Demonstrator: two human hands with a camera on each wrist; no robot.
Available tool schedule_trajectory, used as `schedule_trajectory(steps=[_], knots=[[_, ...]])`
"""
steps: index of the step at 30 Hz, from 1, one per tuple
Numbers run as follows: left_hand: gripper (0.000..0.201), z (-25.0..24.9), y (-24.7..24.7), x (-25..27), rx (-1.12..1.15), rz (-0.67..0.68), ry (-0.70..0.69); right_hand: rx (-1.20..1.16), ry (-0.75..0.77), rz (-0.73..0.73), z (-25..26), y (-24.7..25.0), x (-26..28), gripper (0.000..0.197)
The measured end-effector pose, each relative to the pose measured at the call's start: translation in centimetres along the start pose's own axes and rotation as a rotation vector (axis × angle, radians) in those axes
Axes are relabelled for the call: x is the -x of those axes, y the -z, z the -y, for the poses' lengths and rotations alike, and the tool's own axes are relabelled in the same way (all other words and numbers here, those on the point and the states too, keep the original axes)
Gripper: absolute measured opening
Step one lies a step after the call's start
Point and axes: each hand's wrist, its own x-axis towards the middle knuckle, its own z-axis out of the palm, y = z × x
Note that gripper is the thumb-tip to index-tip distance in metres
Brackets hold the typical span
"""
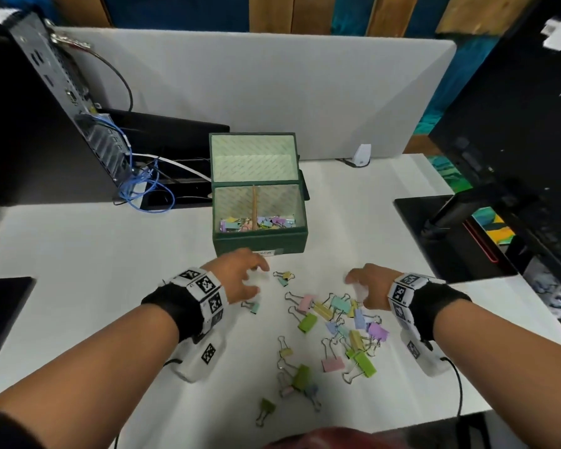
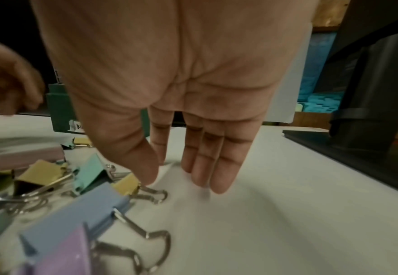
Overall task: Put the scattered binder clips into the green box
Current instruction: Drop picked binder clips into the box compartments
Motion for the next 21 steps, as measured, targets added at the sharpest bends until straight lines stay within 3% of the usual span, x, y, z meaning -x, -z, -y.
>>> schedule_trajectory(steps=[4, 7, 11, 14, 17, 21], knots=[[0.068, 0.2, -2.1, 0.2, -0.173, 0.221, 0.123, -0.011, 0.003, 0.016, -0.6, -0.8, 0.5, 0.064], [0.057, 0.4, -3.0, -0.3, -0.179, 0.27, 0.119, -0.033, 0.05, -0.026, -0.3, -1.3, 0.7, 0.059], [0.037, 0.2, -3.5, -1.3, -0.112, 0.202, 0.081, 0.039, 0.124, -0.033, 0.9, -2.0, 0.4, 0.046], [0.036, -0.3, -3.7, -2.1, -0.073, 0.133, 0.062, 0.023, 0.146, -0.043, 1.4, -2.5, 0.0, 0.03], [0.051, -0.8, -3.6, -2.9, -0.073, 0.064, 0.051, -0.031, 0.176, -0.035, 1.5, -2.4, 0.1, 0.016], [0.077, -1.5, -3.7, -4.3, -0.16, 0.108, 0.015, -0.069, 0.183, -0.09, 0.9, -1.9, 0.1, 0.029]])
